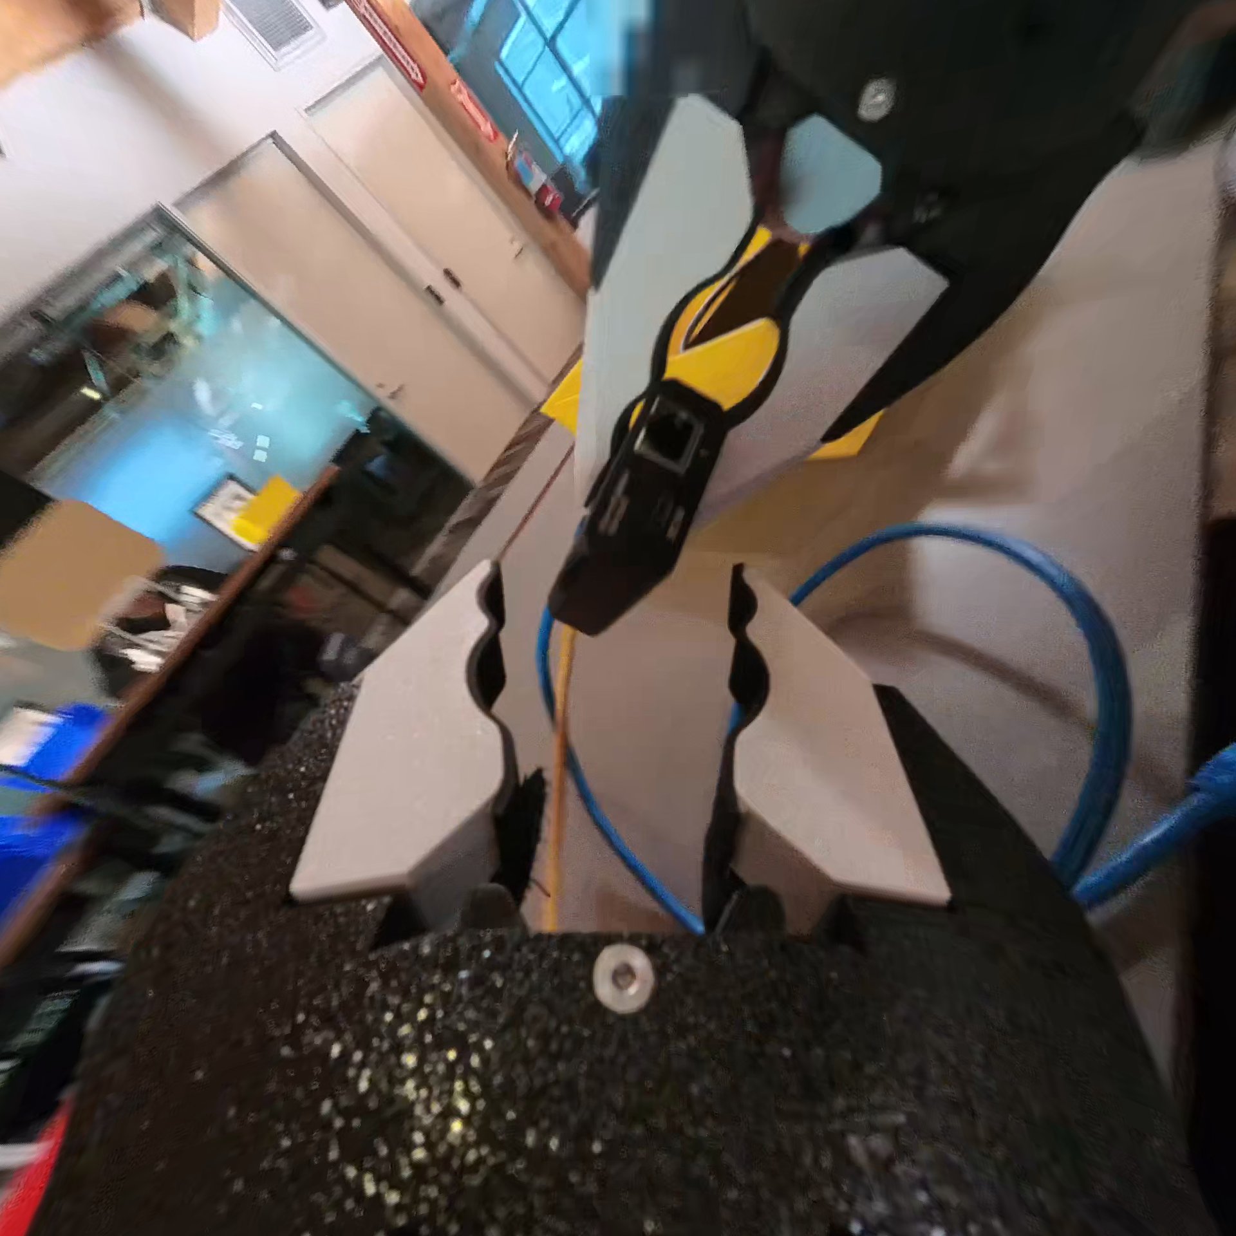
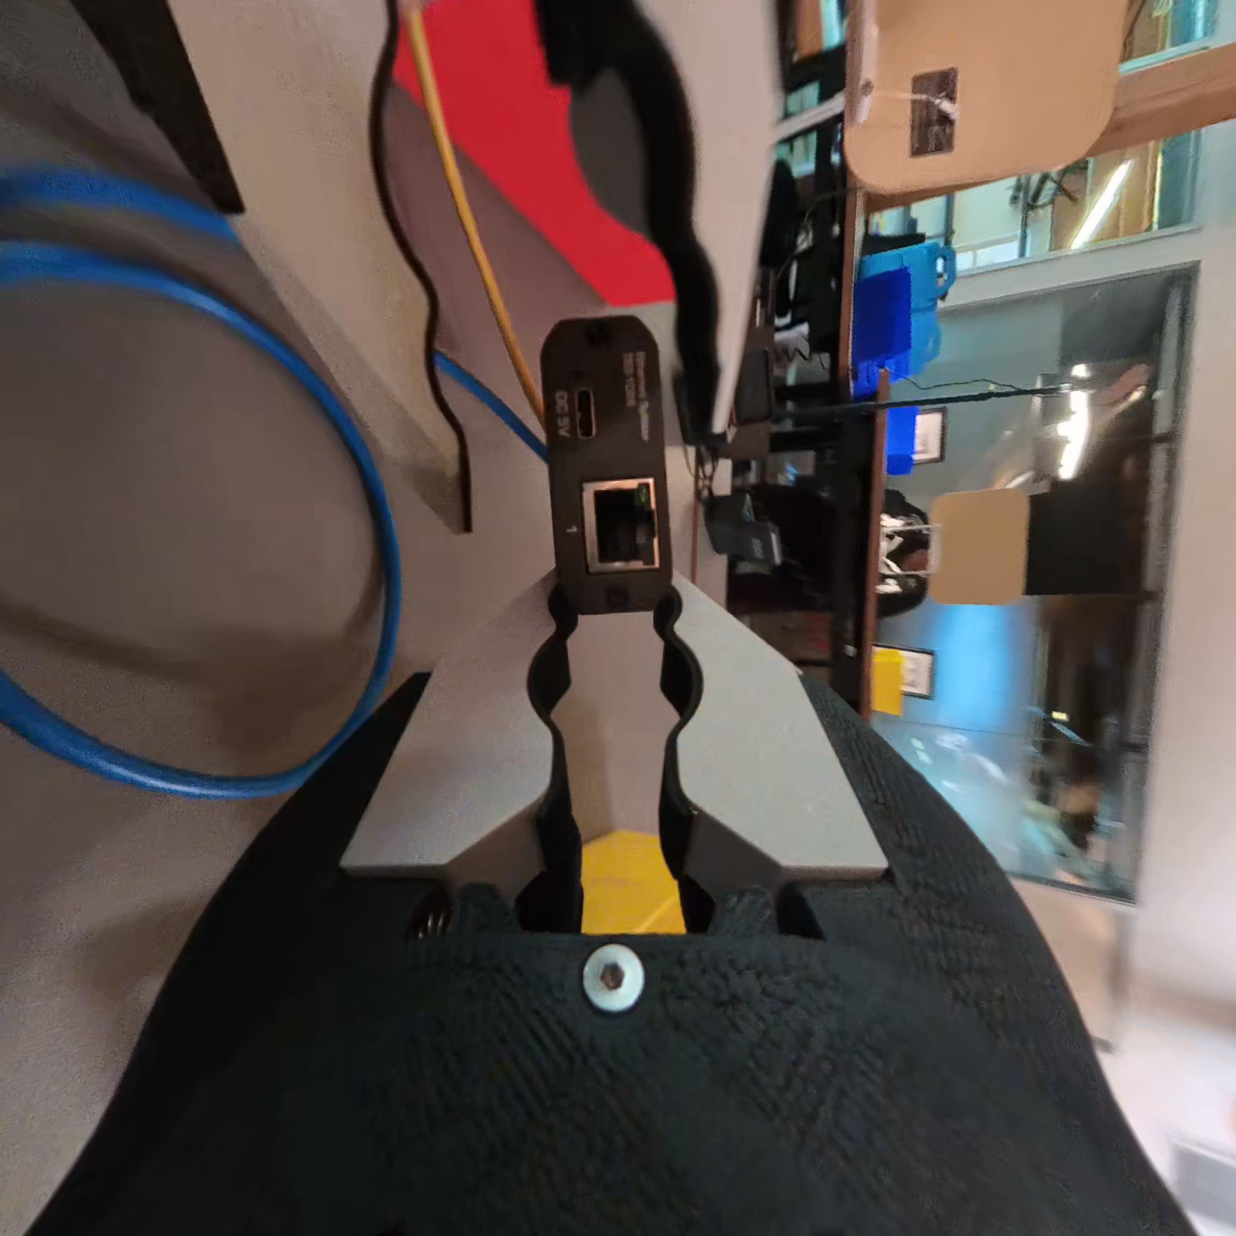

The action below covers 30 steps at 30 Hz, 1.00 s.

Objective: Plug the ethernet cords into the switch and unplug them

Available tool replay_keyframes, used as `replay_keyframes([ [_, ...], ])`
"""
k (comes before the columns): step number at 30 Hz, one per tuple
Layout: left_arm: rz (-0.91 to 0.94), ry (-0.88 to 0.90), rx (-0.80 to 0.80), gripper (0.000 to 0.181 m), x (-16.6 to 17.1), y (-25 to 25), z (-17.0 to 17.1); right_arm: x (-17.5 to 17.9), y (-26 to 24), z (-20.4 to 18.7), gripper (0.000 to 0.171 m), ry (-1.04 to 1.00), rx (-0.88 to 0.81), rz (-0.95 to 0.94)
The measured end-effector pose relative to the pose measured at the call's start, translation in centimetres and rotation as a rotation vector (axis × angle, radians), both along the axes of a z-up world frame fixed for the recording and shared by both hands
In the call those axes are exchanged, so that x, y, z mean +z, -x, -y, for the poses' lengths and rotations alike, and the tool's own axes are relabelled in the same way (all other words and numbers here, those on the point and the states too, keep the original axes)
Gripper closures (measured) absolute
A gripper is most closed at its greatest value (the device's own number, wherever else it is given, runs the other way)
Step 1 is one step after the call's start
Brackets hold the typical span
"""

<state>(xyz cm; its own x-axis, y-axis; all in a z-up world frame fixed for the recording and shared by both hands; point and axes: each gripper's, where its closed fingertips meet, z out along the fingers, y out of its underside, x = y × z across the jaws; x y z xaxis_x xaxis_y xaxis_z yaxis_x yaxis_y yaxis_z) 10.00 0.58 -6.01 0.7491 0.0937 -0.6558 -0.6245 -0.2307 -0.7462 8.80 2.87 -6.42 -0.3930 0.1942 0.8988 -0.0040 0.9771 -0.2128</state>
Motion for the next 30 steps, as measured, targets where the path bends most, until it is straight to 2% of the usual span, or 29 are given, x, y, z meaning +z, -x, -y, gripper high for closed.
replay_keyframes([
  [3,-0.203,0.042,0.052,0.116,0.1,-0.9,-0.5,-0.8,0.1,-0.6,0.151,-0.127,-0.033,-0.023],
  [5,-0.308,0.076,0.05,0.135,-0.1,-1.8,-0.7,-1.2,0.1,-0.6,0.151,-0.117,-0.027,-0.008],
  [6,-0.355,0.099,0.059,0.155,-0.3,-1.9,-0.6,-1.3,0.0,-0.5,0.151,-0.086,-0.021,0.004],
  [8,-0.408,0.097,0.082,0.16,0.1,-1.9,-0.6,-1.3,-0.2,-0.4,0.151,-0.031,-0.001,0.019],
  [10,-0.325,0.071,0.068,0.16,0.6,-2.0,-0.5,-0.9,-0.4,-0.2,0.152,0.061,0.034,0.02],
  [13,-0.072,-0.138,-0.026,0.16,3.9,-2.5,0.6,1.3,-1.1,0.6,0.128,0.388,0.129,0.058],
  [16,0.257,-0.397,-0.237,0.16,8.7,-3.2,2.5,5.1,-3.1,2.3,0.104,0.794,0.324,0.132],
  [17,0.355,-0.467,-0.33,0.16,10.1,-3.5,3.2,6.6,-3.8,2.8,0.101,0.911,0.385,0.144],
  [19,0.507,-0.573,-0.526,0.161,12.3,-4.3,4.5,8.8,-4.5,3.3,0.102,1.046,0.444,0.135],
  [21,0.594,-0.634,-0.646,0.161,13.4,-4.8,4.9,9.5,-5.1,4.3,0.107,1.066,0.475,0.136],
  [23,0.635,-0.651,-0.722,0.161,13.5,-5.2,5.0,10.3,-5.3,4.8,0.133,1.062,0.479,0.069],
  [25,0.669,-0.669,-0.778,0.161,13.3,-5.6,5.0,10.8,-5.7,5.3,0.135,1.067,0.5,0.043],
  [28,0.718,-0.702,-0.848,0.161,13.0,-5.8,5.3,10.3,-6.0,6.0,0.135,1.114,0.524,0.126],
  [30,0.728,-0.694,-0.856,0.161,12.7,-5.7,5.3,9.8,-6.2,6.3,0.141,1.156,0.551,0.199],
])
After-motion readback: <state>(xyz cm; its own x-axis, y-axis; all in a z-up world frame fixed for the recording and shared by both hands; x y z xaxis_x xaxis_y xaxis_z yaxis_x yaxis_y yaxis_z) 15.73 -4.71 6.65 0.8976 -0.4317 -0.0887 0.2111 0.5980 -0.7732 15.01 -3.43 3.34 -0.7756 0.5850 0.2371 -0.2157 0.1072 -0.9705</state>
